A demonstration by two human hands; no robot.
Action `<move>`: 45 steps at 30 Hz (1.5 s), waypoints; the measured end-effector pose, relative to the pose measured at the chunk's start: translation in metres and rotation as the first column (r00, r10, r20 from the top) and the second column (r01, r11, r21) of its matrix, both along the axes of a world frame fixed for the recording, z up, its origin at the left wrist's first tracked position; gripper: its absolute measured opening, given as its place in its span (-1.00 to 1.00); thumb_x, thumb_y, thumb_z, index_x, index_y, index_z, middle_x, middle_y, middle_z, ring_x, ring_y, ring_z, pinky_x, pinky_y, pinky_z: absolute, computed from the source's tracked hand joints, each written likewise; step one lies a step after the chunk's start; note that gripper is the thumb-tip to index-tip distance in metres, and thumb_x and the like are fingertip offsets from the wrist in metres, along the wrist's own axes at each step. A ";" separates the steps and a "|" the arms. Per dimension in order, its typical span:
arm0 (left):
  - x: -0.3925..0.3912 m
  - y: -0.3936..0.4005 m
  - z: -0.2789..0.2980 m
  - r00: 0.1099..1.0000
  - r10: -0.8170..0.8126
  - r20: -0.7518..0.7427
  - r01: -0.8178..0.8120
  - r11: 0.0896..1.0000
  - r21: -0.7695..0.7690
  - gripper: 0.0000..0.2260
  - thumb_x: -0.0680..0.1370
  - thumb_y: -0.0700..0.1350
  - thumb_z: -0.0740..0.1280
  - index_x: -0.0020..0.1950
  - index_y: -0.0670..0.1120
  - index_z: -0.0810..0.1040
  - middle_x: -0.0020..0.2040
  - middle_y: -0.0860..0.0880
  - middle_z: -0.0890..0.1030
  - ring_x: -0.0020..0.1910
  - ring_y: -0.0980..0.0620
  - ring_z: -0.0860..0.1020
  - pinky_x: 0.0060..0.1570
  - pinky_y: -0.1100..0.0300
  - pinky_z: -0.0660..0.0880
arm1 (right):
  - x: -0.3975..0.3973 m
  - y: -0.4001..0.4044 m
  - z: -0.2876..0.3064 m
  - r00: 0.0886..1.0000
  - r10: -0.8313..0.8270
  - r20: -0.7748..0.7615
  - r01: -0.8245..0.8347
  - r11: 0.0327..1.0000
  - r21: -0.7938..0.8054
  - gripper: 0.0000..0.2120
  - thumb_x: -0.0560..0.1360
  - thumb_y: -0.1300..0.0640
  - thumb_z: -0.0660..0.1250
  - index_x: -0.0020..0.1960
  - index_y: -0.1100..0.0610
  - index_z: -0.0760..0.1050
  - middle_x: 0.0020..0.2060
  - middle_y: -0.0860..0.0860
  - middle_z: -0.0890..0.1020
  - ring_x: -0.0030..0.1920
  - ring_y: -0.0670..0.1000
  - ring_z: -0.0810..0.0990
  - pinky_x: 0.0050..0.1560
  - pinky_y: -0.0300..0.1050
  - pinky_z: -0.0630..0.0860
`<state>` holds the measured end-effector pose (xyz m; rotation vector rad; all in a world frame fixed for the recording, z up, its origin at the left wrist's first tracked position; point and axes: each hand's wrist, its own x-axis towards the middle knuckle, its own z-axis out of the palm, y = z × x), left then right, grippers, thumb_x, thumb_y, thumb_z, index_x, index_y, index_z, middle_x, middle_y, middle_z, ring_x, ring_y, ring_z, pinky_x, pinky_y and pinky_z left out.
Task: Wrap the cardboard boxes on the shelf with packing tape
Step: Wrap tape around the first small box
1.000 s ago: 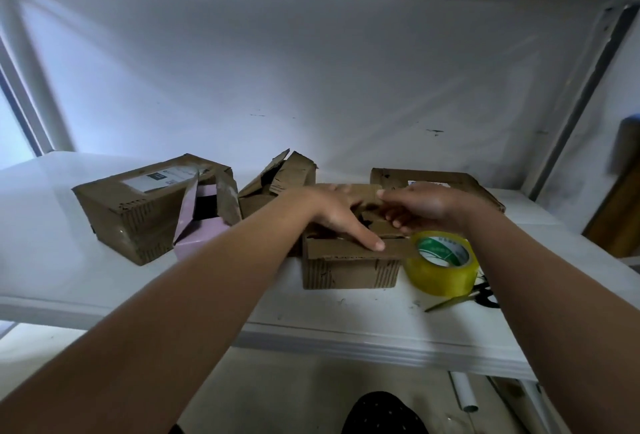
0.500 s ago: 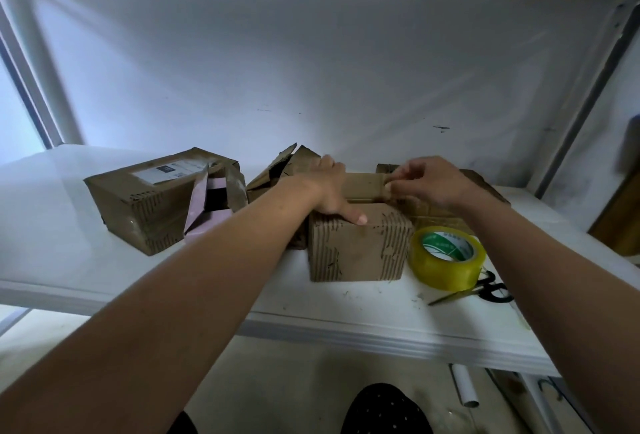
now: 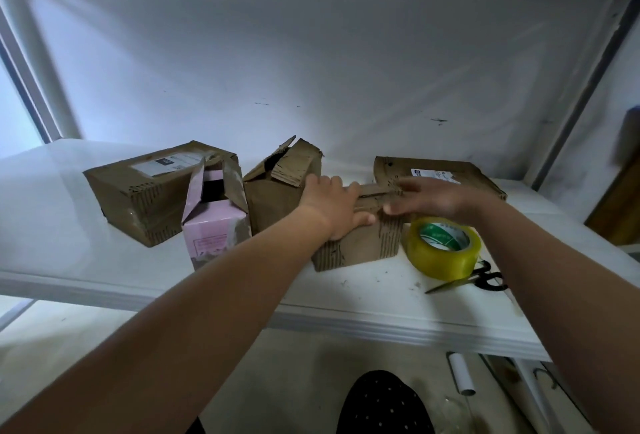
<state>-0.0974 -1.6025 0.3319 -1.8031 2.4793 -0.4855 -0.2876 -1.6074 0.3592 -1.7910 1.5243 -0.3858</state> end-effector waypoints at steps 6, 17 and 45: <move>-0.017 -0.003 -0.010 0.950 0.311 -0.011 -0.311 0.950 -0.008 -0.32 0.61 0.29 -0.13 0.56 -0.15 0.00 0.37 -0.21 0.37 0.29 -0.17 0.38 0.18 0.02 0.28 | -0.053 0.005 -0.044 0.639 0.005 -0.769 0.048 0.998 0.046 -0.19 0.20 -0.31 0.49 0.36 -0.02 0.40 0.29 0.06 0.42 0.26 0.13 0.40 0.26 0.04 0.41; -0.020 0.008 -0.003 0.706 -0.481 -0.520 0.434 0.874 -0.218 -0.57 0.62 -0.13 0.20 0.49 -0.06 0.24 0.42 -0.05 0.39 0.37 -0.02 0.37 0.26 0.03 0.39 | -0.063 0.025 -0.017 0.990 0.136 -0.023 -0.133 0.985 0.114 -0.85 0.42 0.30 0.42 -0.03 0.16 0.57 -0.20 -0.01 0.62 -0.11 -0.04 0.58 -0.09 -0.28 0.47; -0.063 0.017 -0.002 0.558 0.070 -0.827 0.033 0.994 0.106 -0.90 0.65 -0.13 0.15 0.04 -0.14 0.39 -0.20 -0.02 0.46 -0.31 0.09 0.43 -0.41 0.26 0.28 | -0.031 0.035 -0.019 0.991 -0.103 0.082 0.105 0.994 -0.022 -0.17 0.23 -0.49 0.12 0.27 0.04 0.49 0.19 0.07 0.58 0.15 0.09 0.56 0.30 0.08 0.42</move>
